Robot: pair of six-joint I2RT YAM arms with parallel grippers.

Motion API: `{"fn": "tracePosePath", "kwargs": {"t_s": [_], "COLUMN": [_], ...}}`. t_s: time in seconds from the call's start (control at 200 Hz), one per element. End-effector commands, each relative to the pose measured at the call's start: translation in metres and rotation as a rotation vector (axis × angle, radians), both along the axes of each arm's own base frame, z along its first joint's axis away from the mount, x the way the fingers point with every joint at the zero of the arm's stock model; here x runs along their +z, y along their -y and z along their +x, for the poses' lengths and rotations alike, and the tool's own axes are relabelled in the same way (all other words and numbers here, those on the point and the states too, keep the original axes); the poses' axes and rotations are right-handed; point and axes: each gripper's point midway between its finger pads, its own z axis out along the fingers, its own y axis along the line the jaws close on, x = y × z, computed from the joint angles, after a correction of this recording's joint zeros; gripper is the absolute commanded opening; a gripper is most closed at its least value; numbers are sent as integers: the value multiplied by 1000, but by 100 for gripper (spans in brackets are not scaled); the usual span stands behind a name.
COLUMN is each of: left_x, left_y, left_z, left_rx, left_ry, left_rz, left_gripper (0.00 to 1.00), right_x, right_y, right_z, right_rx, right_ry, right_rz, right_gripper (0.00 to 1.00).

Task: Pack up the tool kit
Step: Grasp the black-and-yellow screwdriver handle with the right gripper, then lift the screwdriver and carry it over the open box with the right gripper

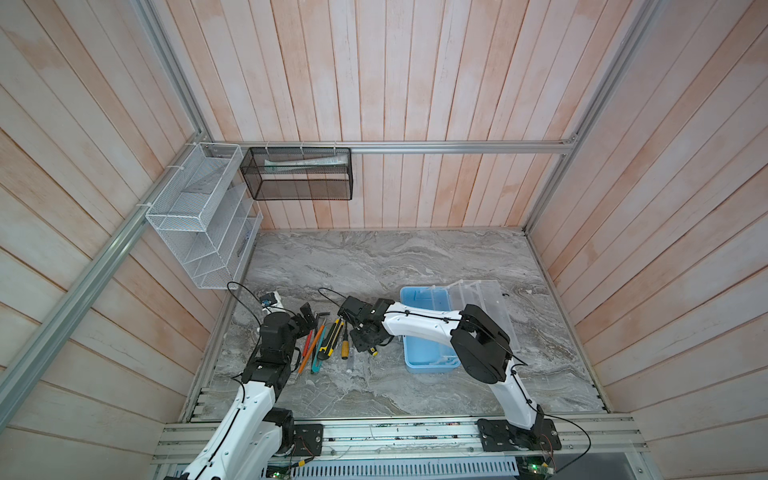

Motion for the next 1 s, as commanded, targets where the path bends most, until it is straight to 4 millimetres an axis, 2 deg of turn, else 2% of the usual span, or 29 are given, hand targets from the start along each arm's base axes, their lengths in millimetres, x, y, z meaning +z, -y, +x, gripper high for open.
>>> {"fn": "tracePosePath", "kwargs": {"t_s": [0.0, 0.14, 0.335, 0.62, 0.855, 0.995], "left_x": [-2, -2, -2, -2, -2, -2], "left_y": [1, 0, 0, 0, 0, 1], "left_z": [-1, -1, -1, -1, -1, -1], "left_rx": [-9, -8, -8, -7, -8, -10], "left_ry": [5, 3, 4, 4, 4, 4], "left_rz": [2, 2, 2, 2, 1, 1], "left_gripper": [100, 100, 100, 100, 100, 100], "right_x": [-5, 2, 24, 55, 98, 118], "right_y": [16, 15, 13, 19, 24, 38], "right_z": [2, 5, 11, 22, 27, 30], "right_rx": [2, -6, -20, -30, -24, -25], "right_ry": [8, 18, 35, 69, 95, 85], "right_rz": [-69, -50, 17, 87, 190, 245], "right_gripper": [19, 9, 1, 0, 0, 0]}}
